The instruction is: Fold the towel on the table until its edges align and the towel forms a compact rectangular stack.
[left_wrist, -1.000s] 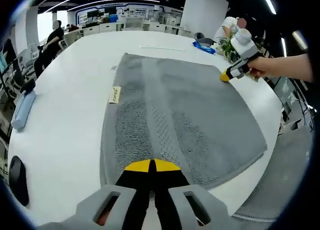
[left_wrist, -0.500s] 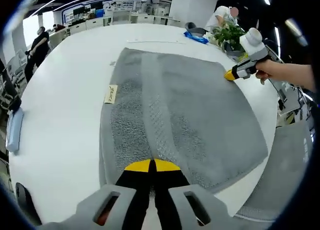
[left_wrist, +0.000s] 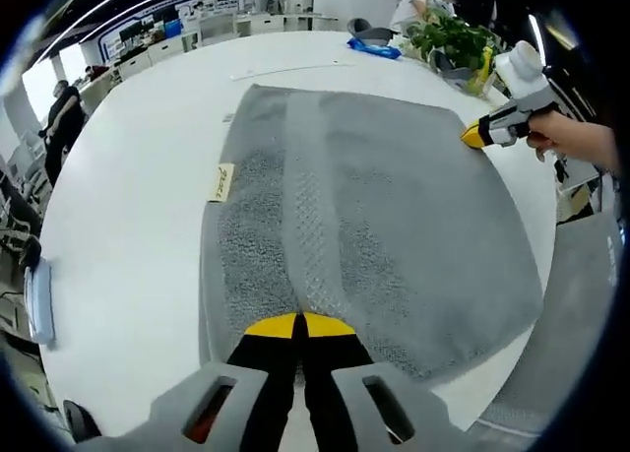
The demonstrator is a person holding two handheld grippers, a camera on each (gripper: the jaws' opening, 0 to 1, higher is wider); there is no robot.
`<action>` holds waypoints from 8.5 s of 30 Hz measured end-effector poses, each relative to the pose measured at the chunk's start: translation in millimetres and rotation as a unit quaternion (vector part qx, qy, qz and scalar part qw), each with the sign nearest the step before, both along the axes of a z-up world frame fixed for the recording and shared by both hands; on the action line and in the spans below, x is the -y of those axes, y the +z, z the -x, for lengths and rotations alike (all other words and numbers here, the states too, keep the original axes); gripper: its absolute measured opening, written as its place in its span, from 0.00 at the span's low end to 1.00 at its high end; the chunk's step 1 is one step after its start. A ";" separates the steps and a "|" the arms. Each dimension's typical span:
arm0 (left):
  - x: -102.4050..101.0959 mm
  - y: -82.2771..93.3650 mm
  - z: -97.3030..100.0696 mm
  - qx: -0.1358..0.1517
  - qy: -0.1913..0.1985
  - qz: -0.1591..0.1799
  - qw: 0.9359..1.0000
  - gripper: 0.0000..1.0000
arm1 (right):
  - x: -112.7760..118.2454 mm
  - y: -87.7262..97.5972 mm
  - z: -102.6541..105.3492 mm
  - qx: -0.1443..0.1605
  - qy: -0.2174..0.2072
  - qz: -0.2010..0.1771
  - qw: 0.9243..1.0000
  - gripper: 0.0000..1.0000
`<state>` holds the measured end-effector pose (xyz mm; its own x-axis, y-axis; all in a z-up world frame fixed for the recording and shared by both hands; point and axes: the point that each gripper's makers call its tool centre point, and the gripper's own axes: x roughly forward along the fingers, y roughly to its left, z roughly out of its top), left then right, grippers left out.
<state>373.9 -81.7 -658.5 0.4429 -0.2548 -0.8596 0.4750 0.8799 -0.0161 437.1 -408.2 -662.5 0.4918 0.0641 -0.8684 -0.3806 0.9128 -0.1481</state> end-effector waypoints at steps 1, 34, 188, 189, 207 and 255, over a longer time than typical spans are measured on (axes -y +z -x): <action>0.1 0.0 -0.6 0.000 -0.001 -0.001 1.000 0.01 | 0.9 0.0 2.0 0.002 -0.006 -0.004 1.000 0.00; 6.2 -1.0 -18.0 -0.001 -0.031 -0.011 0.999 0.01 | 6.4 0.4 35.7 0.020 -0.038 -0.034 0.998 0.00; 91.3 46.5 99.4 0.115 -0.160 0.022 0.980 0.28 | 33.7 49.0 153.4 0.039 0.201 -0.130 0.970 0.18; 92.4 44.2 103.9 0.114 -0.159 0.021 0.980 0.28 | 33.4 46.4 155.0 0.034 0.209 -0.127 0.969 0.18; 92.5 4.6 126.6 0.075 -0.140 -0.005 0.987 0.27 | 39.9 2.9 157.3 -0.007 0.257 -0.057 0.965 0.18; 55.0 89.9 108.3 0.162 -0.094 0.012 0.982 0.03 | 26.9 75.3 176.7 0.049 -0.001 -0.140 0.989 0.00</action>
